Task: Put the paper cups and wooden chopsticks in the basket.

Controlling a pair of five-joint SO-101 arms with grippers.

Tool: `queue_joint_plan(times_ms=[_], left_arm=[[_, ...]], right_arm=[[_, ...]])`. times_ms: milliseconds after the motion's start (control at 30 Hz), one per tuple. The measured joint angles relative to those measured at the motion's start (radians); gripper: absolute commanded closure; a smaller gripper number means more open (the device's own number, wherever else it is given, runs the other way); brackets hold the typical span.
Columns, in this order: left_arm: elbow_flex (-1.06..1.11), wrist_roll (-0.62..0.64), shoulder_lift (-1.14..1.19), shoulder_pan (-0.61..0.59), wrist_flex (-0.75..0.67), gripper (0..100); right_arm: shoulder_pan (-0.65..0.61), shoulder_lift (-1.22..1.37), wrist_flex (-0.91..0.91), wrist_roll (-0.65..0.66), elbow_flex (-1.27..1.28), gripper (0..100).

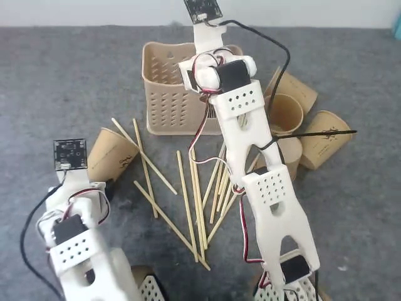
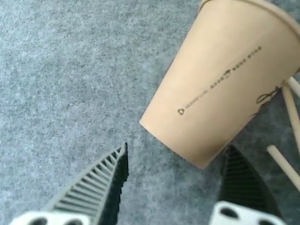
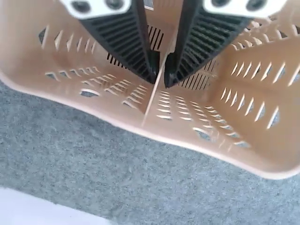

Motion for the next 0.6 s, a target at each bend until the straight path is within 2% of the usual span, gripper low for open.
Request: queue_joint_plan(times_ms=[67,267,600], left_arm=[[0.000,0.000,0.000,0.000,0.000,70],[0.000,0.000,0.000,0.000,0.000,70],[0.000,0.000,0.000,0.000,0.000,70]], right_arm=[[0.000,0.000,-0.009,-0.023,0.000,98.4],[0.002,0.003,-0.012,-0.051,-0.023,82.3],[0.006,-0.100,0.043,-0.051,-0.028,82.1]])
